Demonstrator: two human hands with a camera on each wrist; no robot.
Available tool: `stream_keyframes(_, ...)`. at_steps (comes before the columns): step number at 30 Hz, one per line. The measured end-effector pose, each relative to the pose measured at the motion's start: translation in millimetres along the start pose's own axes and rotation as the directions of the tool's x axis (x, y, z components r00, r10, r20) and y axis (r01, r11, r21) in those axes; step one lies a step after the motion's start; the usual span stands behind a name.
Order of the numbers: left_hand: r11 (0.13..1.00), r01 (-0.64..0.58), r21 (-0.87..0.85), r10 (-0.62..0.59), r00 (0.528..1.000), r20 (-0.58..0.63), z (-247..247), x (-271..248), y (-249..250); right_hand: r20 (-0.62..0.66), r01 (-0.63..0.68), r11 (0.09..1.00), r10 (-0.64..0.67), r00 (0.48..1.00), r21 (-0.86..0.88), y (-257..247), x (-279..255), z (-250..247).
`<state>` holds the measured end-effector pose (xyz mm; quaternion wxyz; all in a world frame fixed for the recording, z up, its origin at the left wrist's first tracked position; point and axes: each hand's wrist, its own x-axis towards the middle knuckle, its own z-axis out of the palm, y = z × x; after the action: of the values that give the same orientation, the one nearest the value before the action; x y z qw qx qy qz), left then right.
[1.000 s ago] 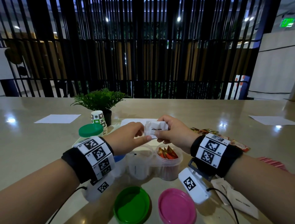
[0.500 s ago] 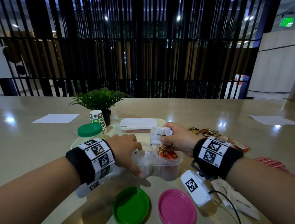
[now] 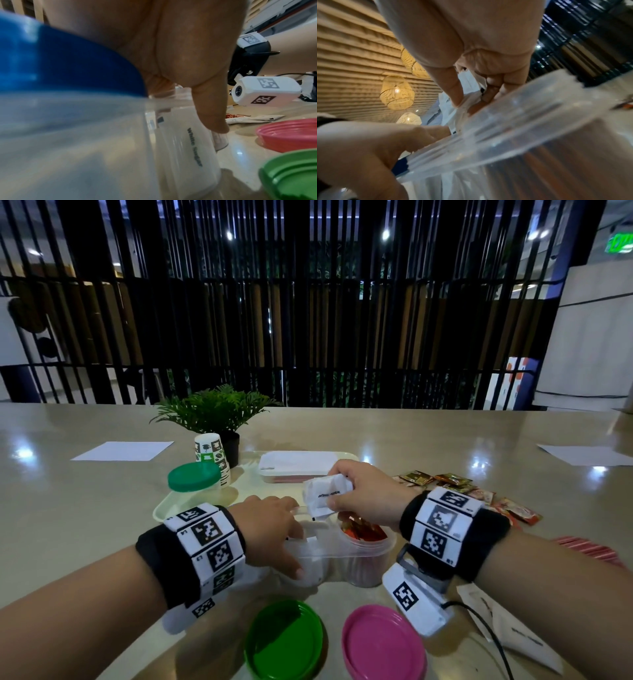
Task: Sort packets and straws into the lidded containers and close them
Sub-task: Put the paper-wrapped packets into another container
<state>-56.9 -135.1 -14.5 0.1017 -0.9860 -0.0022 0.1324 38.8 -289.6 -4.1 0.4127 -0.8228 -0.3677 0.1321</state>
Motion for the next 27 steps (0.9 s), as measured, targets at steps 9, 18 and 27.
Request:
stream_keyframes(9,0.999,0.022,-0.034,-0.023,0.999,-0.023,2.1,-2.3,-4.4,0.175,0.203,0.729,-0.116,0.978,-0.654,-34.9,9.5,17.0)
stream_keyframes(18,0.998,0.024,-0.053,-0.025,1.0,-0.018,4.4,-2.5,-10.9,0.224,0.308,0.459,-0.227,0.948,-0.833,-39.0,6.6,36.3)
stream_keyframes(27,0.999,0.007,-0.051,-0.009,1.0,-0.029,5.8,-1.4,-13.5,0.234,0.272,0.514,-0.138,0.962,-0.814,-42.4,16.9,29.3)
